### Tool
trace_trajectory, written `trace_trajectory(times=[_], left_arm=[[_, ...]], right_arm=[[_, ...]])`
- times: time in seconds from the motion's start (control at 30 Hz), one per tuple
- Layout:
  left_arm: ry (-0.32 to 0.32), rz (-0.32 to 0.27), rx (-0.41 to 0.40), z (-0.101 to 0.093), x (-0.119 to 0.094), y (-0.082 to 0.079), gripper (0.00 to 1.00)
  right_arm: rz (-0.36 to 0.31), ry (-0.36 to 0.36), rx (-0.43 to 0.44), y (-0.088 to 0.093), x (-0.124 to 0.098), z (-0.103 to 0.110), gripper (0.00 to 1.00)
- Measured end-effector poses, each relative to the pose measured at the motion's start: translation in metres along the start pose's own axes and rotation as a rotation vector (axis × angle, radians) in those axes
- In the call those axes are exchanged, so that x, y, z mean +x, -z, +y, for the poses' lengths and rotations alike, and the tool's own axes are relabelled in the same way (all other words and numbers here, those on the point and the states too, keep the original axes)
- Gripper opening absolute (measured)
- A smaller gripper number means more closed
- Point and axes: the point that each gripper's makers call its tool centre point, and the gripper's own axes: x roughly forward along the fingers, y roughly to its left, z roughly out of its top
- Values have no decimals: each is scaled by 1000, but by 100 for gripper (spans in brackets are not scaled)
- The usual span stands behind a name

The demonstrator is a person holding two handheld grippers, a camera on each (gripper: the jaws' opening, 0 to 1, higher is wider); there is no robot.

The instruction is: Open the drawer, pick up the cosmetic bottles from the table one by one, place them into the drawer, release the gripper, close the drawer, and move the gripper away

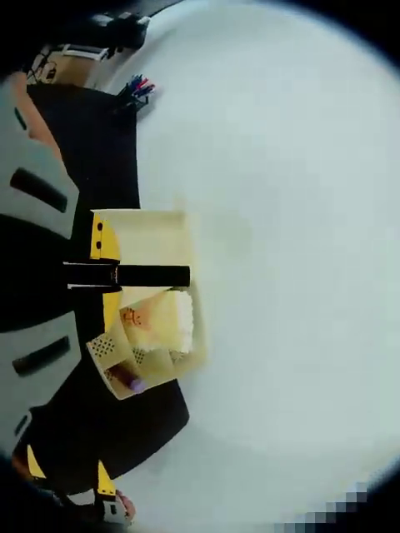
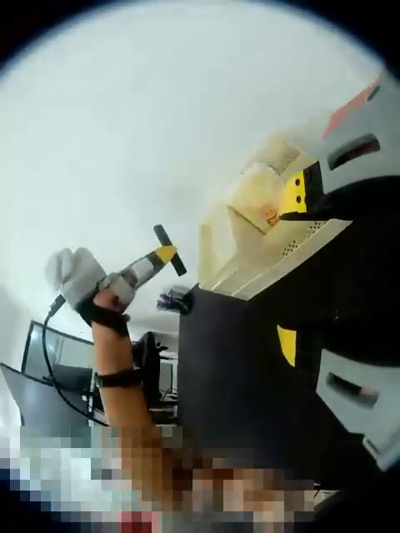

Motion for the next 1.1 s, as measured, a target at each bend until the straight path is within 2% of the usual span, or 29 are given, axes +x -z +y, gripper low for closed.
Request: trace_trajectory(times=[0.1, 0.33, 0.4, 0.57, 0.8, 0.97, 1.1], left_arm=[[7, 10, -37, 4, 13, 1, 6], [-20, 35, -48, 4, 39, 10, 6], [-42, 47, -42, 8, 47, 12, 6], [-48, 77, -72, 14, 63, 20, 6], [-56, 107, -84, 18, 75, 28, 6], [-62, 118, -79, 20, 79, 29, 6], [-68, 127, -77, 16, 80, 37, 6]], right_arm=[[4, -6, -17, 2, 1, 0, 44], [26, 27, -60, 10, 4, -8, 47], [31, 35, -58, 13, 3, -8, 47], [31, 41, -63, 17, 1, -8, 46], [48, 25, -65, 22, 6, -3, 46], [84, 52, -58, 31, 10, -11, 46], [103, 64, -58, 36, 11, -15, 45]])
